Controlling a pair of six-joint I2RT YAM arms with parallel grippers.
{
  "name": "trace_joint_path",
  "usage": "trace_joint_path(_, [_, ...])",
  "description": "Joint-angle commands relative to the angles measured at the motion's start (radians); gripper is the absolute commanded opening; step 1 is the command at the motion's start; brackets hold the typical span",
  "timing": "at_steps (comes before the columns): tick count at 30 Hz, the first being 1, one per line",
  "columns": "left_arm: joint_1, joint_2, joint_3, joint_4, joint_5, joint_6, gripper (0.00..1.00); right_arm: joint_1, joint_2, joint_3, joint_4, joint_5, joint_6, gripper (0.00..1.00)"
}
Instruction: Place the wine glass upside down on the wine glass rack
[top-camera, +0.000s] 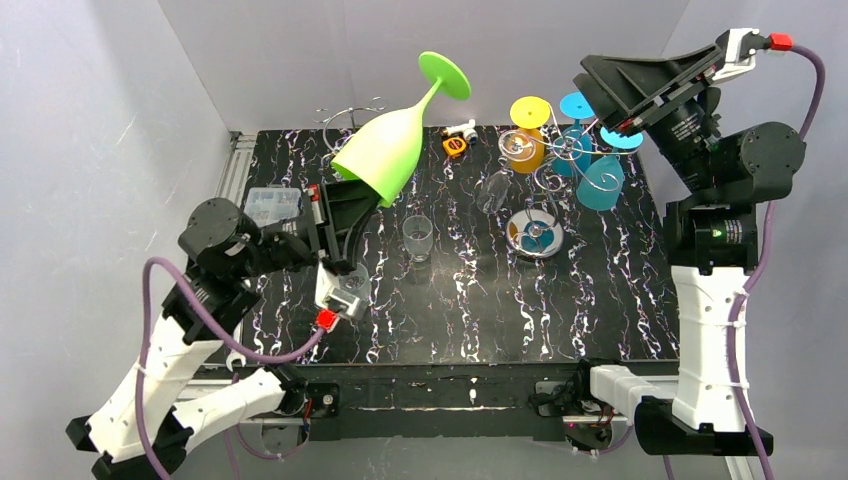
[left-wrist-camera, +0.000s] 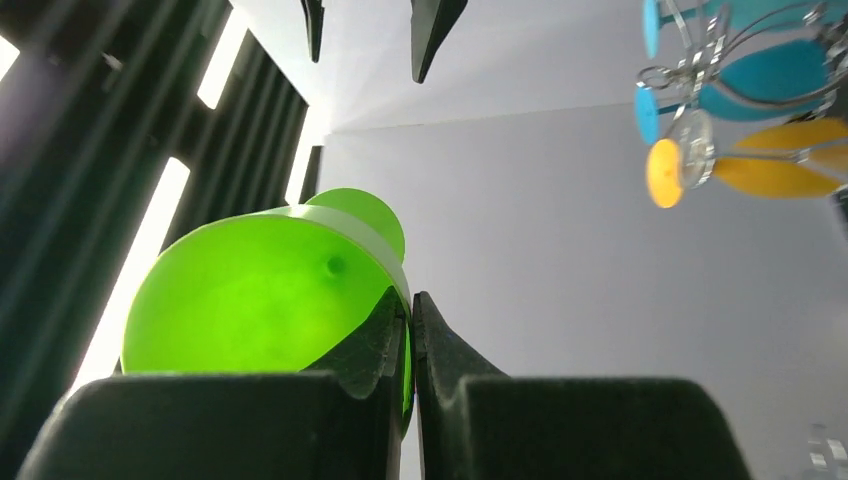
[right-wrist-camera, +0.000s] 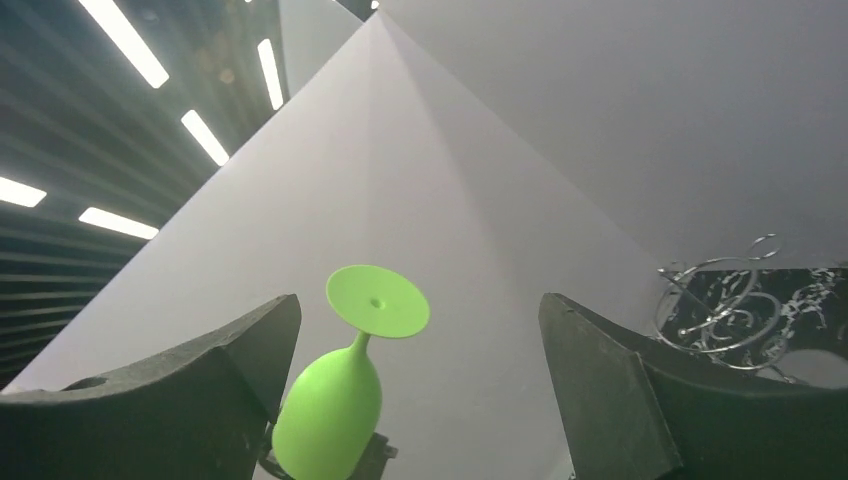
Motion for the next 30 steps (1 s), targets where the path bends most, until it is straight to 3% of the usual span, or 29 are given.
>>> trace_joint_path(1, [-0.006,0.058,0.015,0.16,0.028,0.228,0.0,0.004,0.003,0.07,0.184,-0.027,0.12,0.98])
trace_joint_path(7, [-0.02,0.122,0.078,0.218,-0.044,0.293,0.0,0.004,0.07,0.207,0.101,-0.046,0.054,0.98])
trace_joint_path(13, [-0.026,0.202,0.154,0.249,-0.108,0.345,0.0,0.035,0.12,0.136,0.191,-0.059,0.045,0.98])
trace_joint_path(15, [-0.028,0.23,0.175,0.258,-0.114,0.35,0.0,0.15,0.148,0.159,0.134,-0.022,-0.049,0.99])
trace_joint_path(19, [-0.038,0.287,0.183,0.26,-0.094,0.406,0.0,0.584,0.242,0.255,-0.058,0.176,-0.351,0.98])
trace_joint_path(21, [-0.05,0.306,0.181,0.263,-0.098,0.433,0.0,0.704,0.265,0.251,-0.058,0.239,-0.417,0.98])
trace_joint_path(30, [-0.06,0.237,0.079,0.266,-0.186,0.389,0.0,0.742,0.233,0.117,0.158,0.237,-0.343,0.98])
